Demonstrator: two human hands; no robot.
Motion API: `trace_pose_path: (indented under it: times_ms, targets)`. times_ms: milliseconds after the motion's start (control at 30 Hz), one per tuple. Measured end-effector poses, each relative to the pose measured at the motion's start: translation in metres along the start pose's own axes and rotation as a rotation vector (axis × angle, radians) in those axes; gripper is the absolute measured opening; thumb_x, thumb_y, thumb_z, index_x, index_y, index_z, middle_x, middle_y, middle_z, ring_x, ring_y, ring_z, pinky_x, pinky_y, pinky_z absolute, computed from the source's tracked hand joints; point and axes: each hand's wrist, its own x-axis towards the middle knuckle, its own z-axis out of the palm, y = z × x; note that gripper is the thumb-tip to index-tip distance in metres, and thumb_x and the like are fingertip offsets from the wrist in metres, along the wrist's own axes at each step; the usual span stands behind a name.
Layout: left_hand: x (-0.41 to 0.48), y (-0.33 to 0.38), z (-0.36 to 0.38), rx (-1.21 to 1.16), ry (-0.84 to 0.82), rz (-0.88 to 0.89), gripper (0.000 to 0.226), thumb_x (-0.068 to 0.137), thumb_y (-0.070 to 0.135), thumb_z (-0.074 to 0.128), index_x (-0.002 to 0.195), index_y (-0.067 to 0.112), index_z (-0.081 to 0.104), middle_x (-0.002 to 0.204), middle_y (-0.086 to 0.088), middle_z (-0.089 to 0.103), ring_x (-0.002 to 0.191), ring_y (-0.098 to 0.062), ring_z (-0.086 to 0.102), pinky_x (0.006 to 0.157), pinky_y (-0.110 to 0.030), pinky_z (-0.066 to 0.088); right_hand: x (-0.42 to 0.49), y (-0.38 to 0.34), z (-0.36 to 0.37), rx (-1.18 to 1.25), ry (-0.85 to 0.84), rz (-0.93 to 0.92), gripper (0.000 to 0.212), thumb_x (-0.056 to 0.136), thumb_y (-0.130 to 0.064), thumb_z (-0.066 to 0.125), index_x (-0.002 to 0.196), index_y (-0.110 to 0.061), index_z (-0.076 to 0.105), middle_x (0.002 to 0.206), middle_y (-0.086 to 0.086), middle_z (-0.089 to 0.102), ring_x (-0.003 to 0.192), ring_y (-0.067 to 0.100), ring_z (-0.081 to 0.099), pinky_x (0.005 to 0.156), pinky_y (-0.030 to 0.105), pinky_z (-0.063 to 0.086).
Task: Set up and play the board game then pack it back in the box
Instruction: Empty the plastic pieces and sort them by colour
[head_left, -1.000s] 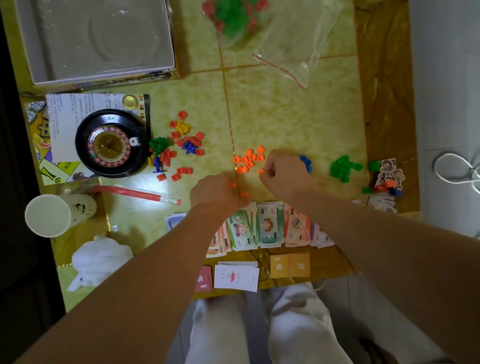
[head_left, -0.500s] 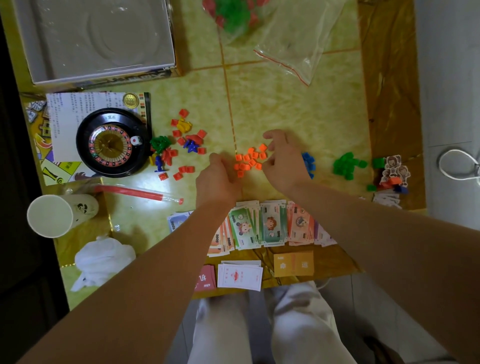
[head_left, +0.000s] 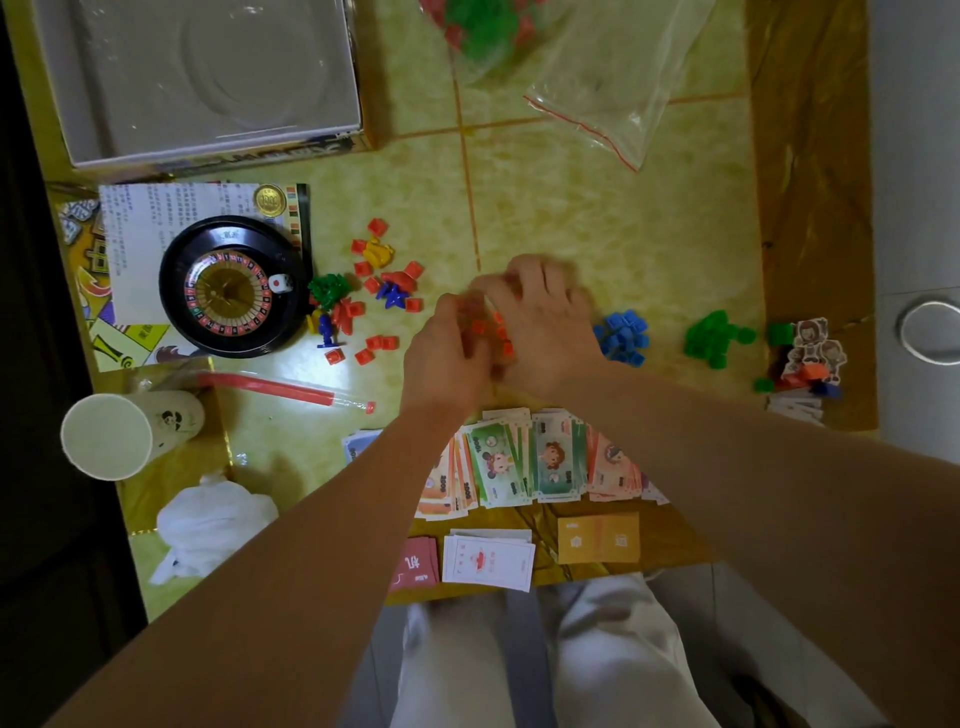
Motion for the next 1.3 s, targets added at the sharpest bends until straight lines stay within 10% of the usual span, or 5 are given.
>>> trace_pose_path:
  times_ms: [633, 900, 1100, 1300]
  targets:
    - [-0.001, -0.023, -0.023, 0.197, 0.135, -0.011, 0.028, 0.093, 0.011, 0.046, 0.118, 0.006, 0.057, 0.108, -0.012, 0.061, 0.094, -0.028, 0.059, 0.079, -0.039, 0.048, 0.007, -0.007, 0.001, -0.081, 0.012, -0.211, 0.012, 0.085, -0.016, 0.061, 0.095, -0.019, 0.067, 0.105, 0.003, 0.049, 0.106, 0.025, 0.042, 0.088, 0.038, 0.032]
    - [-0.008, -0.045, -0.05, 0.208, 0.215, -0.046, 0.015, 0.093, 0.014, 0.049, 0.1, 0.009, 0.06, 0.098, -0.009, 0.061, 0.086, -0.027, 0.057, 0.068, -0.03, 0.035, 0.018, -0.018, -0.014, -0.004, 0.006, -0.19, 0.026, 0.088, -0.025, 0.057, 0.113, -0.022, 0.058, 0.116, -0.001, 0.05, 0.113, 0.021, 0.044, 0.093, 0.035, 0.035]
    - [-0.011, -0.062, -0.071, 0.193, 0.323, -0.087, 0.021, 0.081, 0.012, 0.062, 0.101, 0.01, 0.059, 0.1, -0.009, 0.058, 0.085, -0.027, 0.057, 0.067, -0.029, 0.036, 0.057, -0.059, -0.01, 0.083, -0.016, -0.139, 0.06, 0.085, -0.02, 0.066, 0.139, -0.019, 0.039, 0.13, 0.007, 0.041, 0.103, 0.026, 0.054, 0.069, 0.036, 0.049]
    - [-0.006, -0.069, -0.075, 0.165, 0.32, -0.062, 0.028, 0.079, 0.007, 0.064, 0.107, 0.01, 0.059, 0.108, -0.01, 0.052, 0.086, -0.027, 0.058, 0.069, -0.023, 0.033, 0.068, -0.064, 0.0, 0.139, 0.005, -0.137, 0.041, 0.085, -0.01, 0.063, 0.124, -0.014, 0.053, 0.121, 0.008, 0.048, 0.101, 0.026, 0.056, 0.082, 0.041, 0.051]
